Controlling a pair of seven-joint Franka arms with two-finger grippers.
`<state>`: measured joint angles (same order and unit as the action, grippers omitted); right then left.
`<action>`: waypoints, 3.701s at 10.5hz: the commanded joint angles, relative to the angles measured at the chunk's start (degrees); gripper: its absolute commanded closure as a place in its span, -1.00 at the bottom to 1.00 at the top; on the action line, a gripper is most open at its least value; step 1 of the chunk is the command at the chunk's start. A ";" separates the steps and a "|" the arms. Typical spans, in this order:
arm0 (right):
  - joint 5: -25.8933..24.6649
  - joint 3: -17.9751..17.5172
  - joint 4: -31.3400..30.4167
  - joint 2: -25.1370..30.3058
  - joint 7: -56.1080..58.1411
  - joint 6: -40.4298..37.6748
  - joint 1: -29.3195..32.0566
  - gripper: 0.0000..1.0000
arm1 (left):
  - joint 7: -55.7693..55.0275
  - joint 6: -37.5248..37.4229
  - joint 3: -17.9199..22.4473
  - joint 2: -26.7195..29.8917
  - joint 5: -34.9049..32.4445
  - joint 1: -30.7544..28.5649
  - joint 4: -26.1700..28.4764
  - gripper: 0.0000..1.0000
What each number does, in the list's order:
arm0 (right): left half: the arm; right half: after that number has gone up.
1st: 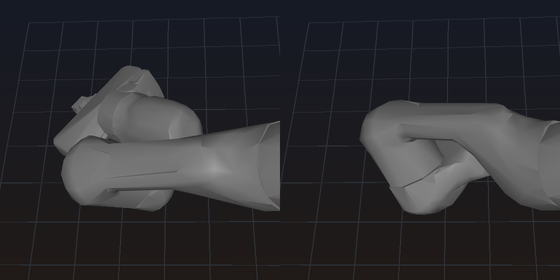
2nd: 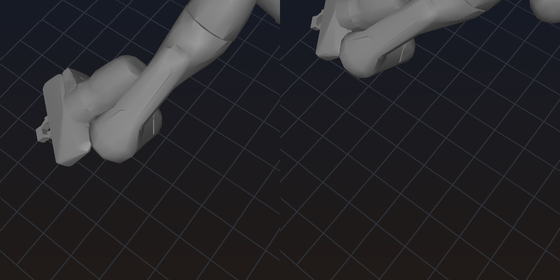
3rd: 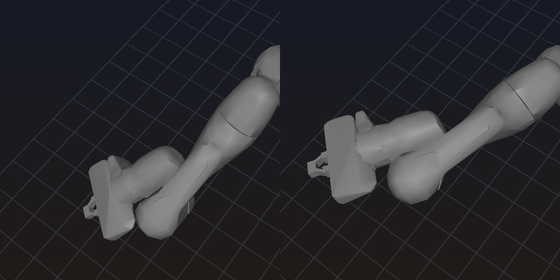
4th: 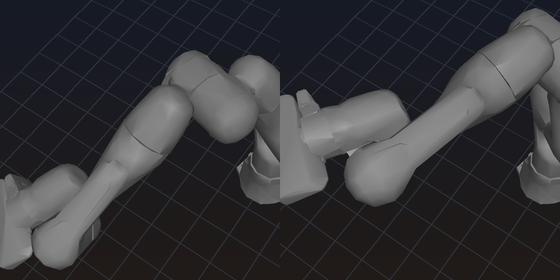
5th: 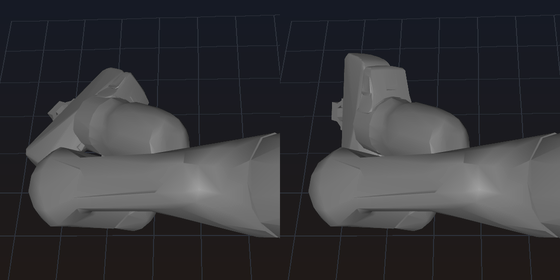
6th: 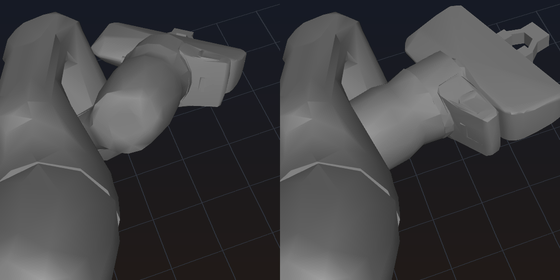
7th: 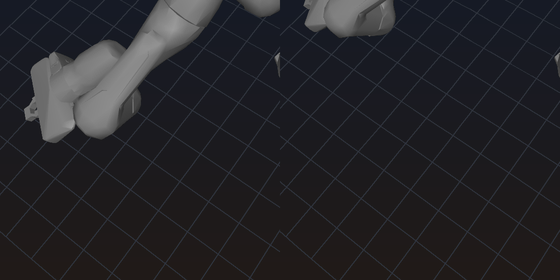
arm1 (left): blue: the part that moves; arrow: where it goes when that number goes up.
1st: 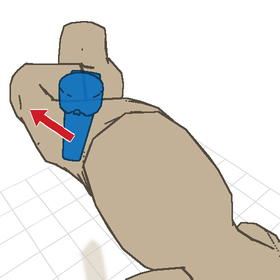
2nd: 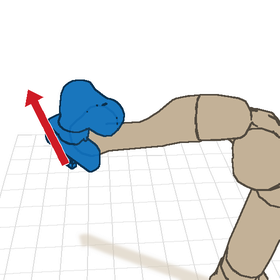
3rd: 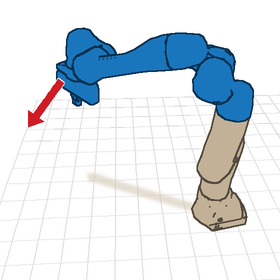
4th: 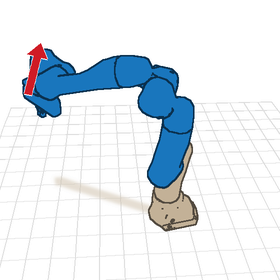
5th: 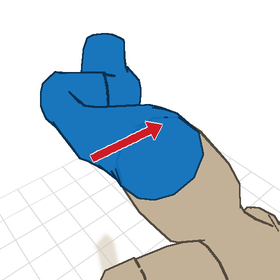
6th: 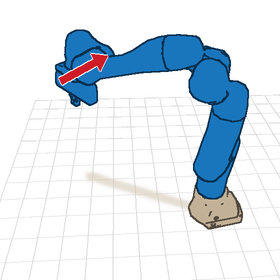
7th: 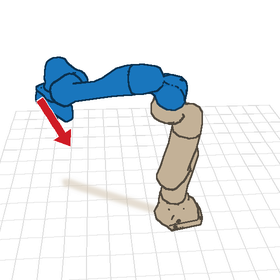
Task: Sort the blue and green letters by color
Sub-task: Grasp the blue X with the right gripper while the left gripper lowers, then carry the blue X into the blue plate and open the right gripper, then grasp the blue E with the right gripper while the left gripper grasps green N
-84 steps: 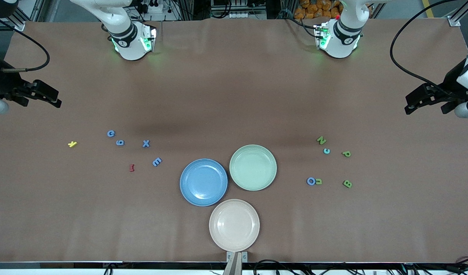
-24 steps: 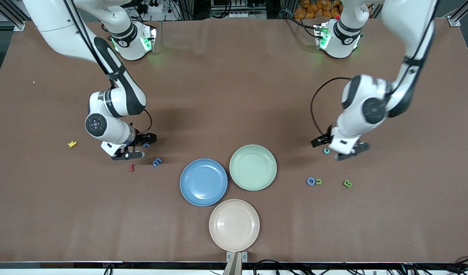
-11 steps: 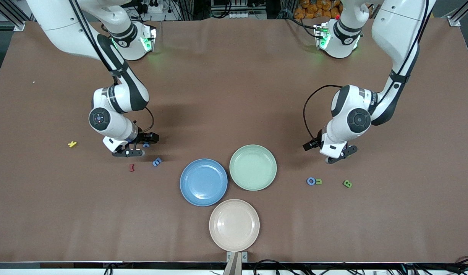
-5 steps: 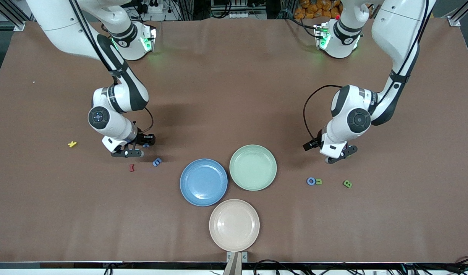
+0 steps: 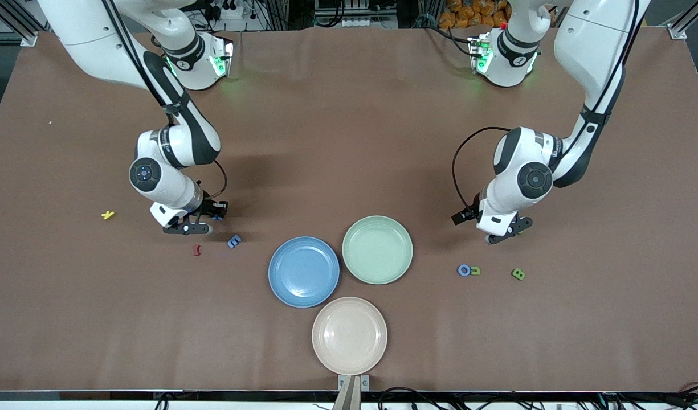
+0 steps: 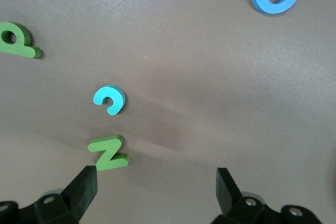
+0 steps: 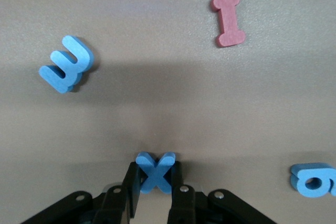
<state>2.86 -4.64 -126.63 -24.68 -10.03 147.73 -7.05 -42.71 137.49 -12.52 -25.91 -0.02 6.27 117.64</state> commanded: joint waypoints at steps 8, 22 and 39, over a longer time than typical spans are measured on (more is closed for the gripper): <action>13.90 -1.69 24.13 -3.25 -7.20 -14.33 -4.45 1.00 | -11.69 0.14 -0.05 -0.90 -2.52 0.67 0.22 -0.27; 17.36 -0.46 27.24 -9.51 -3.74 -3.81 -11.06 -1.00 | -10.90 0.14 0.12 -0.90 -2.61 -0.30 1.27 -0.26; -5.41 4.73 16.94 -11.09 33.30 -1.13 -9.21 -1.00 | -10.90 4.19 0.21 -2.31 -7.09 -2.49 3.55 -0.20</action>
<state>-1.86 1.14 -108.99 -36.41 19.61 146.73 -18.77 -52.37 140.73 -12.18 -28.35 -5.53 3.79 120.42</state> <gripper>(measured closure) 0.000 0.361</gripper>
